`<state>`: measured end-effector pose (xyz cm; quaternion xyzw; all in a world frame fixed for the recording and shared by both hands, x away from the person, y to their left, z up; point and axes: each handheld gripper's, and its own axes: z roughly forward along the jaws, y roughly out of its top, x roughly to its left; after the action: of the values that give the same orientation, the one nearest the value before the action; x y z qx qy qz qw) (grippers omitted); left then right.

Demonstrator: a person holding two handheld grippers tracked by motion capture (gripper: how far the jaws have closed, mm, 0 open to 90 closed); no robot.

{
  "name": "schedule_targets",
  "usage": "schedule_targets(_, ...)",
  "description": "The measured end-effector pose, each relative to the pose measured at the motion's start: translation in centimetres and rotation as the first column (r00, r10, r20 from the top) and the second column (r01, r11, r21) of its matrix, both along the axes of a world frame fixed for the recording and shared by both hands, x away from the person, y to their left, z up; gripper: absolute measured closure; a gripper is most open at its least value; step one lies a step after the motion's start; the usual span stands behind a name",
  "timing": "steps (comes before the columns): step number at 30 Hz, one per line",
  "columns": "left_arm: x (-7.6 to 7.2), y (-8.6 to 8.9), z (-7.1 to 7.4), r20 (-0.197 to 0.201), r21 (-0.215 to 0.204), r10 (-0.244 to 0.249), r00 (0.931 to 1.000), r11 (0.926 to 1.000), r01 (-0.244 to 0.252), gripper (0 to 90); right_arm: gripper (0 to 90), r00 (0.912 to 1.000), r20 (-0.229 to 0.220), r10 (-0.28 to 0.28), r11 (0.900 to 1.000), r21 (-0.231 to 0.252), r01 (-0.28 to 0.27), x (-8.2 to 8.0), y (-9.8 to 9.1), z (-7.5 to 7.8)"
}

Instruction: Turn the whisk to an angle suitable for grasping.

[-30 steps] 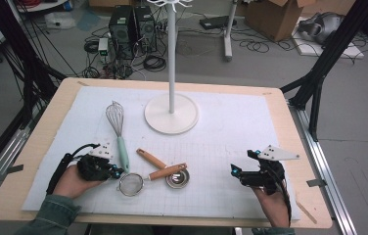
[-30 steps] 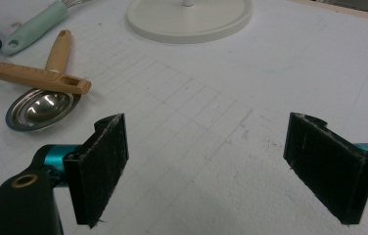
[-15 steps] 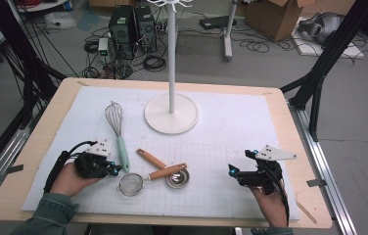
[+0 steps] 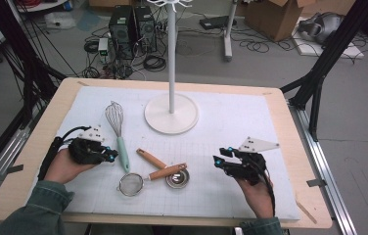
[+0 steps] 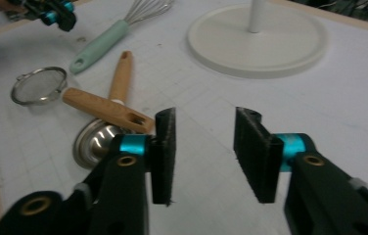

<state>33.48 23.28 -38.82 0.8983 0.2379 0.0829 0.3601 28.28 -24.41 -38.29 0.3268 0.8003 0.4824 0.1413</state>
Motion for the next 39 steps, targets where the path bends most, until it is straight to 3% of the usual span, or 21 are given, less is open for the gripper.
schedule_targets(1, 0.3, 0.1, 0.2, 0.005, -0.005, 0.0, 1.0, 1.0, 0.0, 82.1, 69.9, 0.9987, -0.026, 0.043, 0.9991, 0.003, -0.043, 0.6, 1.3, 0.4)
schedule_targets(2, 0.6, 0.2, 0.5, 0.008, -0.011, -0.01, 0.9999, 0.9999, 0.01, 82.1, 69.9, 0.9987, -0.026, 0.043, 0.9991, 0.003, -0.043, 0.6, 1.3, 0.4)
schedule_targets(8, 2.3, 0.3, 1.4, 0.037, -0.01, -0.033, 0.9988, 0.9994, 0.033, 77.5, 86.9, 0.9847, -0.021, 0.173, 0.9845, -0.025, -0.174, 2.2, 5.2, 1.4)
schedule_targets(15, 3.8, -0.2, 1.9, 0.087, 0.018, -0.031, 0.9958, 0.9994, 0.03, 88.1, 89.5, 0.9585, -0.044, 0.281, 0.9577, -0.049, -0.283, 4.2, 9.1, 2.0)
schedule_targets(19, 4.9, -0.4, 1.6, 0.074, 0.03, -0.047, 0.9962, 0.9986, 0.045, 89.2, 89.5, 0.9352, -0.041, 0.352, 0.9351, -0.031, -0.353, 5.4, 11.5, 2.2)
schedule_targets(23, 6.1, -0.8, 1.3, 0.054, 0.032, -0.046, 0.9975, 0.9985, 0.044, 89.4, 89.5, 0.9086, -0.074, 0.411, 0.9111, 0.001, -0.412, 6.6, 14.0, 1.9)
schedule_targets(27, 7.1, -1.2, 0.9, 0.044, 0.039, -0.044, 0.9981, 0.9983, 0.043, 89.5, 89.4, 0.884, -0.091, 0.458, 0.8878, 0.001, -0.46, 7.3, 16.3, 1.5)
schedule_targets(29, 7.5, -1.3, 0.6, 0.037, 0.036, -0.041, 0.9985, 0.9986, 0.04, 89.5, 89.4, 0.8705, -0.095, 0.483, 0.8741, -0.006, -0.486, 7.7, 17.4, 1.2)
schedule_targets(30, 7.7, -1.3, 0.5, 0.037, 0.037, -0.042, 0.9984, 0.9985, 0.041, 89.5, 89.5, 0.859, -0.095, 0.503, 0.8625, -0.007, -0.506, 7.9, 18.1, 0.9)
schedule_targets(35, 8.2, -1.3, -0.2, 0.012, 0.045, -0.045, 0.9989, 0.998, 0.044, 89.5, 89.4, 0.8251, -0.144, 0.546, 0.8334, -0.006, -0.553, 8.9, 20.7, 0.1)
schedule_targets(39, 8.5, -1.2, -0.4, 0.011, 0.041, -0.04, 0.9991, 0.9984, 0.04, 89.5, 89.4, 0.8033, -0.177, 0.569, 0.8152, -0.008, -0.579, 9.2, 22.6, -0.5)
